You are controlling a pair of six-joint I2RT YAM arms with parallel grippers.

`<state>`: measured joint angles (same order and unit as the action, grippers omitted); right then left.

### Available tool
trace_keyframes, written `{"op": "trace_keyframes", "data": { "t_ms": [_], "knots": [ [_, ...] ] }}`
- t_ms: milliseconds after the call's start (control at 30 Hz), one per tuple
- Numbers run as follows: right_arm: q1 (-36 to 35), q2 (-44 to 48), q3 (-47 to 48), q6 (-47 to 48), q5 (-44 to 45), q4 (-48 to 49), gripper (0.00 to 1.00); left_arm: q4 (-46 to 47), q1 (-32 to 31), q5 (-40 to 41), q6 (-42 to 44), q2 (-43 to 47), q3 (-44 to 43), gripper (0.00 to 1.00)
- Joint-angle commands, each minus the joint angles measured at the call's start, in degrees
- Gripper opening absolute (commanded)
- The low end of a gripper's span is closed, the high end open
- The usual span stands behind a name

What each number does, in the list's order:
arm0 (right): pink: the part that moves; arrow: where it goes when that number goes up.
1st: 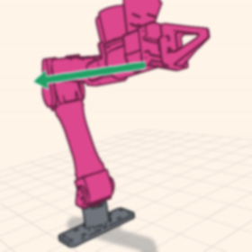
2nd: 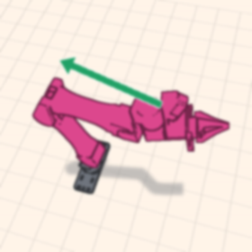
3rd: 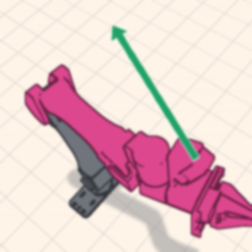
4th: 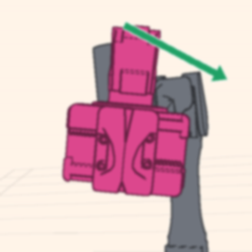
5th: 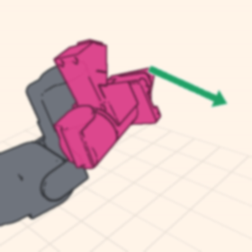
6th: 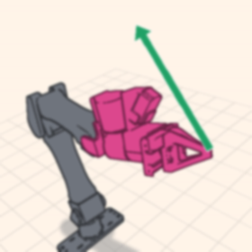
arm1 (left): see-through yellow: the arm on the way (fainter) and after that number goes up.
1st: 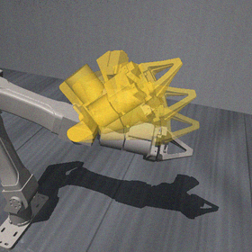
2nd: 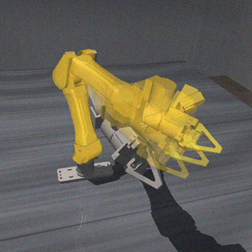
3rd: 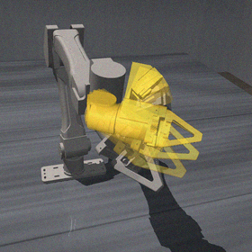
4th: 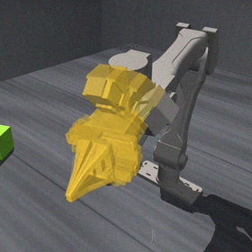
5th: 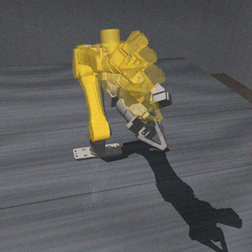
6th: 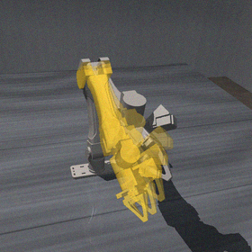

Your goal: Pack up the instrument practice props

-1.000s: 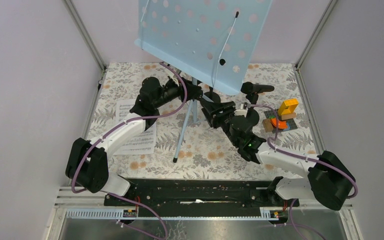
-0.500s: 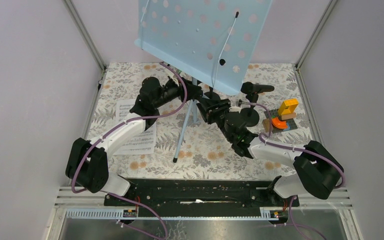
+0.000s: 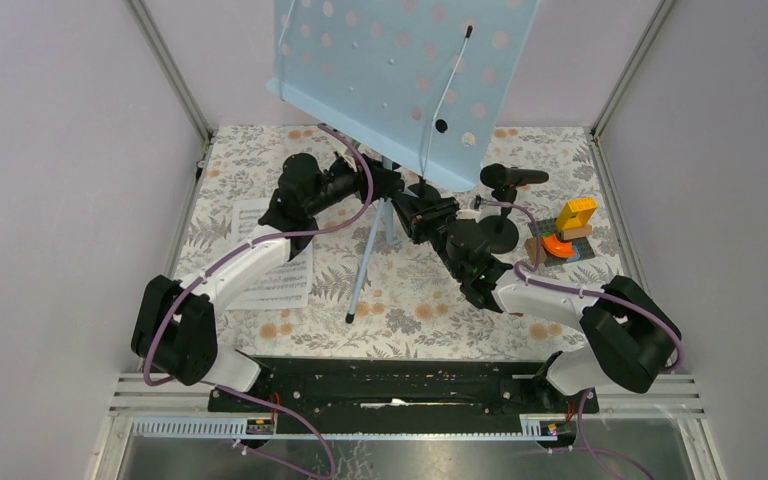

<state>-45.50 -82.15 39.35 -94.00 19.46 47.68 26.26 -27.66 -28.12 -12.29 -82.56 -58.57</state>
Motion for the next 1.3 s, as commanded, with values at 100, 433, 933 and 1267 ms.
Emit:
{"op": "trace_keyframes", "data": {
  "t_ms": [100, 433, 933, 1267],
  "knots": [
    [0.8, -0.2, 2.6, 8.3, 0.4, 1.0, 0.0, -0.7, 0.3, 0.6, -2.8, -0.9, -1.6, 0.0],
    [0.8, 3.7, 5.4, 36.1, 0.5, -2.1, 0.0, -4.5, -1.4, 0.7, 0.0, -3.3, -3.3, 0.0],
    [0.8, 3.0, 12.1, 82.7, -15.3, -11.8, 0.0, -7.5, -3.6, 0.9, 1.9, -4.7, -5.0, 0.0],
    [0.8, 1.1, 15.3, 100.4, -19.3, -19.3, 0.0, -7.7, -3.6, 0.7, 1.5, -4.5, -5.5, 0.0]
  ]
}}
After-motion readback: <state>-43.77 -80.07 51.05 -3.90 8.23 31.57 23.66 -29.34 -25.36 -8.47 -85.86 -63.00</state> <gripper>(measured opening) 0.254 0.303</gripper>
